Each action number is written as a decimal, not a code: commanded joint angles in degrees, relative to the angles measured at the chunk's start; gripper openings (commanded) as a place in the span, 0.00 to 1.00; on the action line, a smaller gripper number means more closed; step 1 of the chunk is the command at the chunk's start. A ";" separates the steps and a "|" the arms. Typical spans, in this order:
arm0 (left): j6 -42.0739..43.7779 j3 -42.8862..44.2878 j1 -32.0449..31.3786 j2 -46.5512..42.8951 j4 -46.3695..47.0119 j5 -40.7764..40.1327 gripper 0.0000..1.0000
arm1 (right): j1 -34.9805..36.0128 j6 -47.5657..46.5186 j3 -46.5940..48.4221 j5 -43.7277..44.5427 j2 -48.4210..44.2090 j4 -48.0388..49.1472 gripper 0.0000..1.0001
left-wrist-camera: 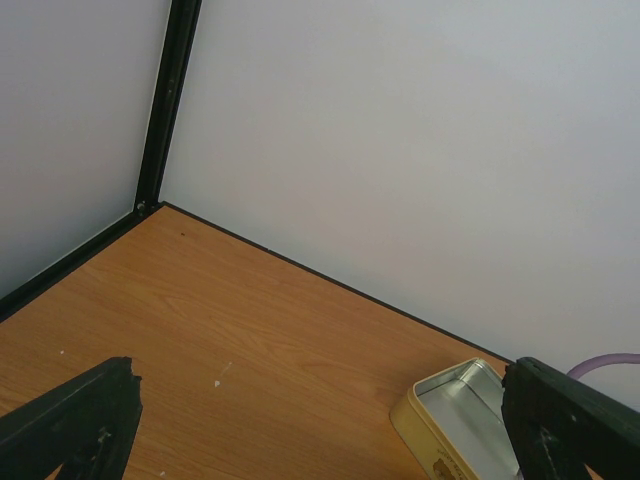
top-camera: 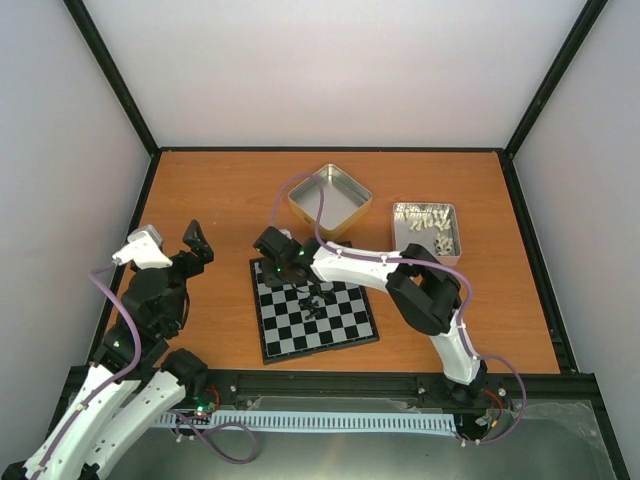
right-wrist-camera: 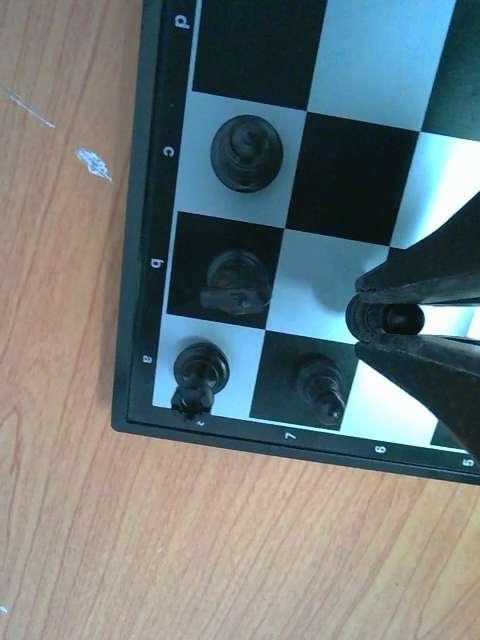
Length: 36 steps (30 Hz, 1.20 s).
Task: Set up the chess pieces on the board
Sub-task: Place the chess piece on the chessboard.
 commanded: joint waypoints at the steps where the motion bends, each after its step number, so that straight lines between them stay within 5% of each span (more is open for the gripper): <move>1: 0.76 1.20 0.38 0.06 0.68 -0.13 1.00 | -0.35 -1.18 2.66 2.24 1.88 -1.36 0.09; 25: 0.80 1.35 0.38 0.11 0.54 0.00 1.00 | -0.36 -1.40 4.80 4.23 4.05 -3.66 0.10; 36: 0.84 1.26 0.38 0.15 0.63 0.09 1.00 | -0.31 -1.53 5.32 2.72 3.26 -3.53 0.18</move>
